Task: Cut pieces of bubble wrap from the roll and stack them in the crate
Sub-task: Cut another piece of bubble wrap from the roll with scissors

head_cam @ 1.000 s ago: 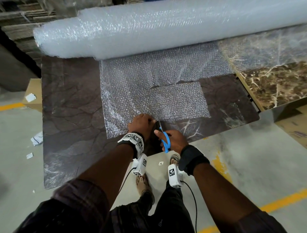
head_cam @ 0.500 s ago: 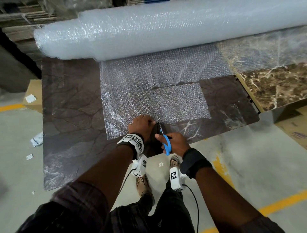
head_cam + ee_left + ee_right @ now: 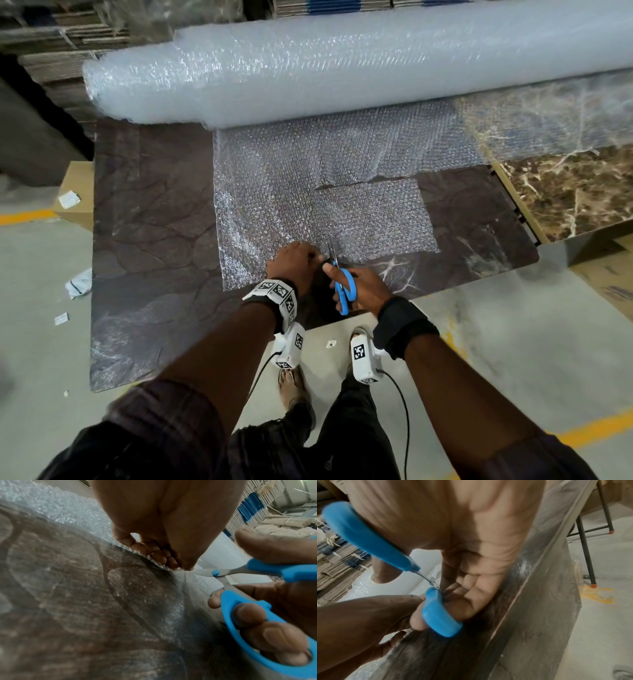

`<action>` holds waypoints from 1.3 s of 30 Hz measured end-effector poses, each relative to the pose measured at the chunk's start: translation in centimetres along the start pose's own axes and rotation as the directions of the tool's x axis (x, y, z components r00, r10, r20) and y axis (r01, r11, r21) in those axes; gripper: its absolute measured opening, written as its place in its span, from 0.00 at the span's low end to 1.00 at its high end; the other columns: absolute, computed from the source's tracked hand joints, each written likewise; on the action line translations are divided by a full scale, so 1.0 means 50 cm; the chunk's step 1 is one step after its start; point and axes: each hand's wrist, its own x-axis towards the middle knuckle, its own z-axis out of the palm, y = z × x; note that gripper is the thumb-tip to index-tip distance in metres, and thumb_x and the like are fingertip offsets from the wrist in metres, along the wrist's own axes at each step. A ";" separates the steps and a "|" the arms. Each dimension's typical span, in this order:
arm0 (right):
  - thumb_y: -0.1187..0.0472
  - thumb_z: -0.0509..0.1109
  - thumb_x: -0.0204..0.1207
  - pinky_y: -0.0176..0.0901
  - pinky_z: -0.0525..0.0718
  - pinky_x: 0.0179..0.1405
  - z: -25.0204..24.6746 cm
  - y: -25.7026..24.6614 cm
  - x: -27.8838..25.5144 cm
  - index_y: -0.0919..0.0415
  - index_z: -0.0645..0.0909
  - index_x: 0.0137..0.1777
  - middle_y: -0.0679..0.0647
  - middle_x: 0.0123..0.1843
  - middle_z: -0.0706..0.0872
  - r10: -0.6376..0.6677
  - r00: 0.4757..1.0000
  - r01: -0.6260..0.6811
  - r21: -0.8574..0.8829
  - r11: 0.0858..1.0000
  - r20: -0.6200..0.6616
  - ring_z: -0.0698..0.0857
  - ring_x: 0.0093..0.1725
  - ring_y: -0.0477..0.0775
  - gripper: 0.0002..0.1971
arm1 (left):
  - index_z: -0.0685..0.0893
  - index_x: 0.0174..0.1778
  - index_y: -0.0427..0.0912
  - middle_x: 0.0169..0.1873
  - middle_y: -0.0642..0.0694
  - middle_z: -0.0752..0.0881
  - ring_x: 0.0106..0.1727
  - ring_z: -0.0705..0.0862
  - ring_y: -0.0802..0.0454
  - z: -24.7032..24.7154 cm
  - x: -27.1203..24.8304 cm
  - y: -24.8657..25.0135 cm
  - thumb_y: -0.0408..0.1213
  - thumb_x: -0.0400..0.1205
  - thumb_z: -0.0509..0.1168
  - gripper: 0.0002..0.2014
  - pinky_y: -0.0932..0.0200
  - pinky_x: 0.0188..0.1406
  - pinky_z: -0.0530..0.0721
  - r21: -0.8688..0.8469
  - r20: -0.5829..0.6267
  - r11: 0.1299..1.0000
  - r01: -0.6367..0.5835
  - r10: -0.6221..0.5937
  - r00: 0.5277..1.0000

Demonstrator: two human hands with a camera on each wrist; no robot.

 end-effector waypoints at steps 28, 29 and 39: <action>0.49 0.80 0.71 0.37 0.78 0.21 -0.007 -0.001 0.034 0.69 0.83 0.38 0.59 0.25 0.81 -0.098 0.995 0.094 -0.101 0.990 -0.035 0.78 0.20 0.52 0.21 | 0.82 0.57 0.53 0.60 0.48 0.81 0.65 0.76 0.43 -0.005 -0.003 0.006 0.51 0.84 0.59 0.11 0.41 0.62 0.76 -0.021 0.017 0.999 0.028 -0.028 0.999; 0.48 0.80 0.71 0.38 0.78 0.22 -0.008 0.001 0.036 0.69 0.83 0.39 0.58 0.24 0.81 -0.094 0.995 0.091 -0.093 0.991 -0.025 0.79 0.21 0.54 0.21 | 0.82 0.57 0.54 0.60 0.49 0.81 0.65 0.77 0.44 -0.003 -0.002 0.004 0.52 0.84 0.59 0.11 0.41 0.62 0.76 -0.021 0.015 0.999 0.028 -0.028 0.999; 0.35 0.77 0.61 0.48 0.84 0.31 -0.003 -0.020 0.037 0.68 0.83 0.40 0.60 0.29 0.83 -0.091 0.996 0.090 -0.054 0.994 -0.014 0.82 0.29 0.59 0.32 | 0.82 0.58 0.54 0.61 0.48 0.81 0.65 0.77 0.43 -0.006 0.000 0.002 0.53 0.84 0.60 0.13 0.41 0.61 0.78 -0.006 0.025 1.000 0.023 -0.023 0.999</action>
